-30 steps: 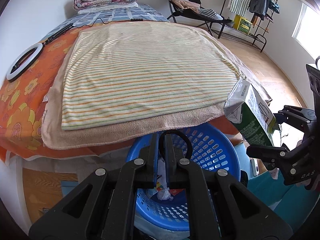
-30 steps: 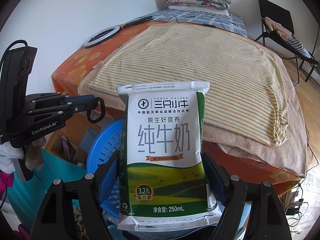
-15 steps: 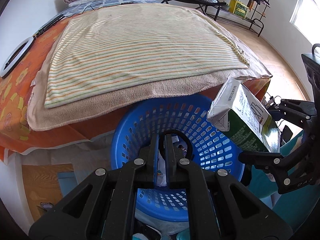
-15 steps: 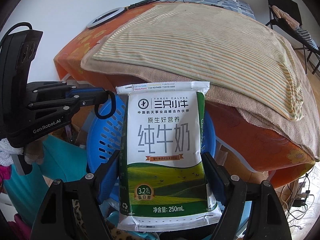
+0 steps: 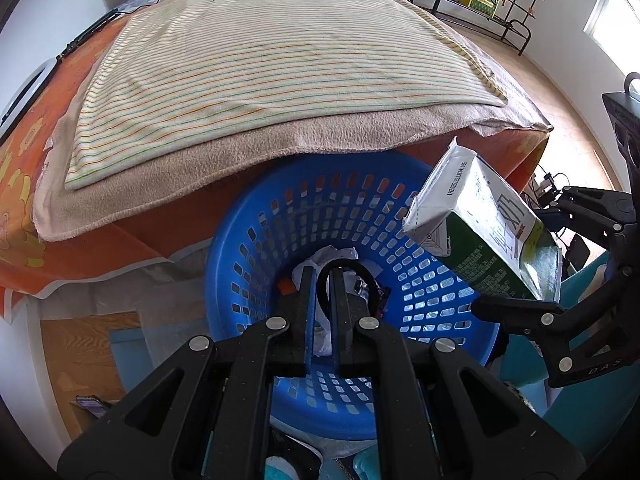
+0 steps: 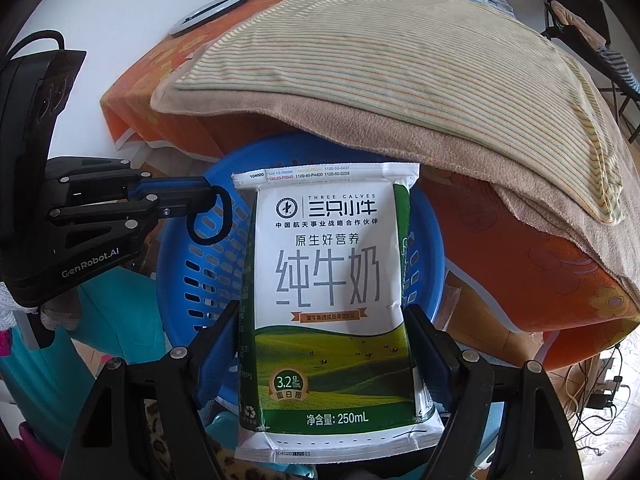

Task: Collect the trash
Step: 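Open both tools to drop the hair tie and milk carton into the basket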

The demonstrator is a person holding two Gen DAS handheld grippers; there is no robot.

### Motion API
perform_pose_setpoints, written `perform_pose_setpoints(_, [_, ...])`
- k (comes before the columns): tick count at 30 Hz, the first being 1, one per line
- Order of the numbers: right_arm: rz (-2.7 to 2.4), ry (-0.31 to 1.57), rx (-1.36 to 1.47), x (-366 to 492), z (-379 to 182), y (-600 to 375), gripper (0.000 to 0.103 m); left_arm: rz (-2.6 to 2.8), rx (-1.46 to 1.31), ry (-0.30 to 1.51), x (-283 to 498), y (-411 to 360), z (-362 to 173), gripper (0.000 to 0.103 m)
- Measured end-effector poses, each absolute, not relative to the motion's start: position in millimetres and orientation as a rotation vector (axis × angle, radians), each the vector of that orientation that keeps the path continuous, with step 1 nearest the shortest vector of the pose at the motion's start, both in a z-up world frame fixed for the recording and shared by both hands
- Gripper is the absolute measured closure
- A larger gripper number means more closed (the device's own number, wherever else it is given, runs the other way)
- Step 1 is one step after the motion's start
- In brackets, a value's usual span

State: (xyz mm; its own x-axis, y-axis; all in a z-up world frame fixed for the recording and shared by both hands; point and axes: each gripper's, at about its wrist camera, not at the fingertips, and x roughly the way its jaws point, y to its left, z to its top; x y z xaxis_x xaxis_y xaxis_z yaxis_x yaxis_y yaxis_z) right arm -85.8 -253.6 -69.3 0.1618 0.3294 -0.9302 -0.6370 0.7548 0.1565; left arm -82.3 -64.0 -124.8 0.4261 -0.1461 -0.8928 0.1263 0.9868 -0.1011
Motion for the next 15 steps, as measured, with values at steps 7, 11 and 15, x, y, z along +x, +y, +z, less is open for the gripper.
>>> perform_pose_setpoints(7, [0.666, 1.24, -0.282, -79.6, -73.6, -252.2, 0.017, -0.155, -0.012, 1.132, -81.4, -63.1, -131.5, 0.058])
perform_pose_setpoints(11, [0.654, 1.247, -0.274, -76.3, -76.3, -253.0, 0.017, -0.154, -0.005, 1.142, -80.2, -64.5, -134.7, 0.058])
perform_pose_setpoints(15, [0.65, 1.252, -0.277, -75.6, -78.9, -252.8, 0.017, -0.14, -0.014, 1.145, -79.6, -62.0, -136.2, 0.048])
